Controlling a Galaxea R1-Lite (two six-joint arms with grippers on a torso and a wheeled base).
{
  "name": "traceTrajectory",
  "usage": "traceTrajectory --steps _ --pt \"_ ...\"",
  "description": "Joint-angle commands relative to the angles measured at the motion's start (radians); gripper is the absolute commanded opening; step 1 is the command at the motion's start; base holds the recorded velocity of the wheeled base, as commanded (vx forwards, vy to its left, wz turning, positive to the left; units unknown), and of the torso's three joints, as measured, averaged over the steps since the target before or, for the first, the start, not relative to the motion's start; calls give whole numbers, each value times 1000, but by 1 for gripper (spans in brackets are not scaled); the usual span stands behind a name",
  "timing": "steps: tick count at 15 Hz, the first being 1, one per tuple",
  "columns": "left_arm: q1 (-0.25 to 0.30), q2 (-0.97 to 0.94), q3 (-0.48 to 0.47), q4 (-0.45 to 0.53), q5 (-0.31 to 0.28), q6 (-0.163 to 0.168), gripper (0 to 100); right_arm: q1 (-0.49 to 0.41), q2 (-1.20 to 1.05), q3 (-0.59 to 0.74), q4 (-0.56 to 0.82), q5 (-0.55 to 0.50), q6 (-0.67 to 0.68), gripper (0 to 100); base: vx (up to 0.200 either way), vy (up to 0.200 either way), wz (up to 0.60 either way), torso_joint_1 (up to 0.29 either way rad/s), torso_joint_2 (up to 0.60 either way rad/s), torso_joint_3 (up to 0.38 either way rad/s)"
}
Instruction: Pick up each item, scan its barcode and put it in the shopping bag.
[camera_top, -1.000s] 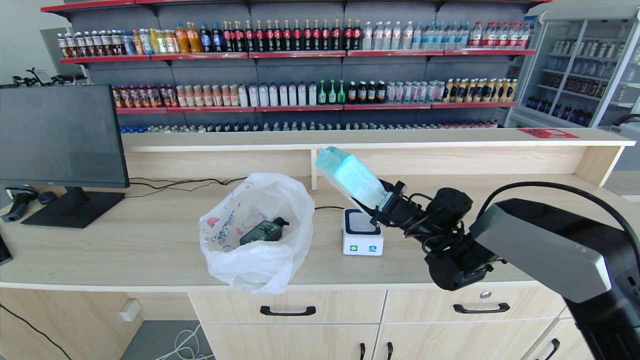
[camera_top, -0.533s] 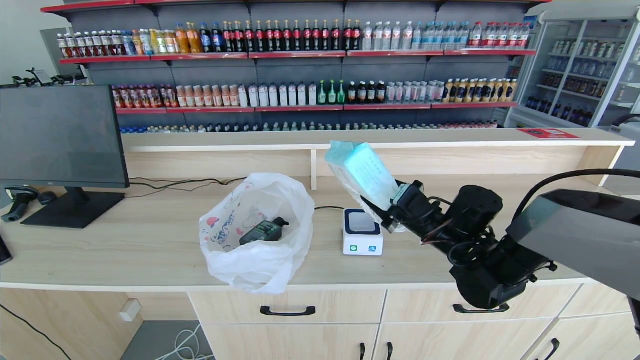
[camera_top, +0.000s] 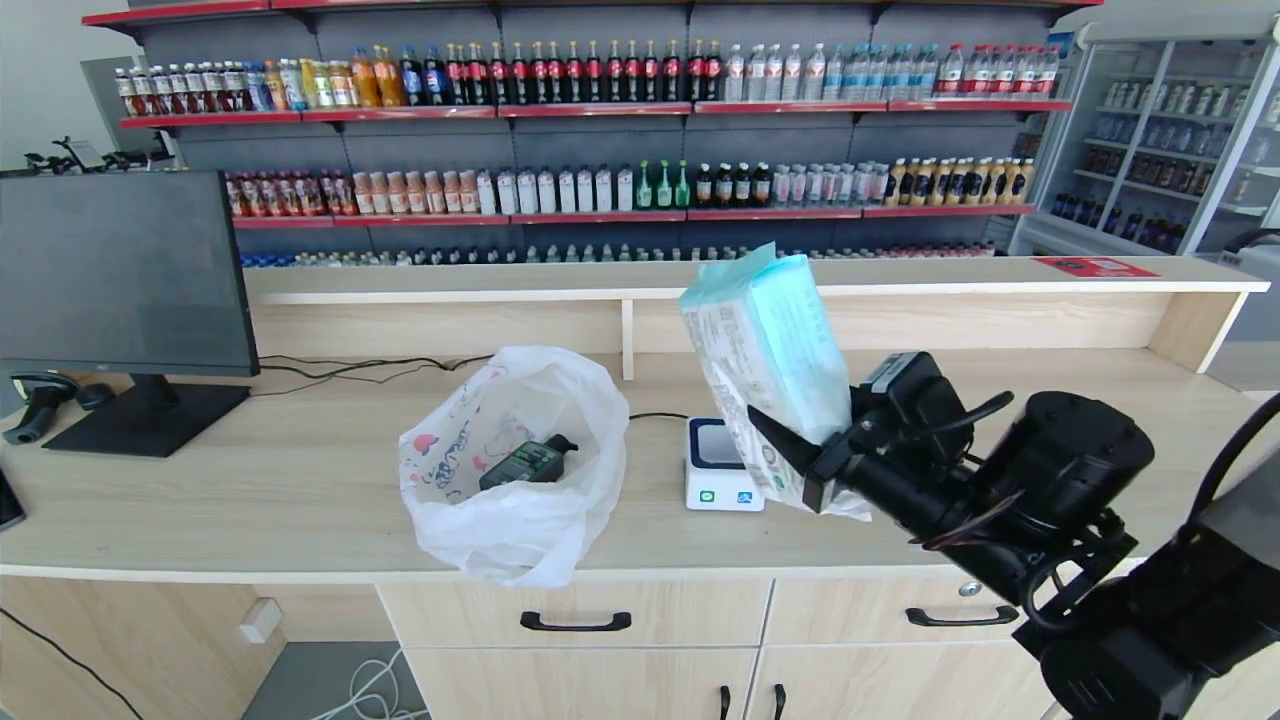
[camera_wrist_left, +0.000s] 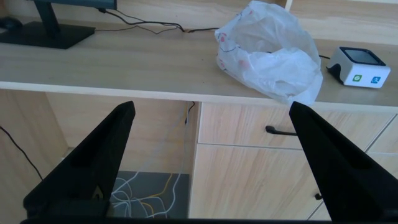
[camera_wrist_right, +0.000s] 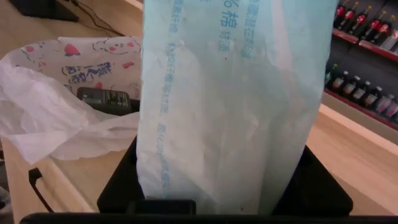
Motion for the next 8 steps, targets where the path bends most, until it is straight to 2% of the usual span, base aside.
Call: traceTrajectory --steps 1,4,6,7,8 --pt "0 0 0 0 0 0 100 3 -112 81 -1 -1 74 0 0 0 0 0 0 0" --pt "0 0 0 0 0 0 100 -12 -138 61 -1 -6 92 0 0 0 0 0 0 0" --pt "0 0 0 0 0 2 100 -61 -117 -48 -1 -9 101 0 0 0 0 0 0 0" --pt "0 0 0 0 0 0 100 -68 -85 -108 -1 -44 134 0 0 0 0 0 0 0" --pt "0 0 0 0 2 0 100 -66 -83 -93 -1 -62 152 0 0 0 0 0 0 0"
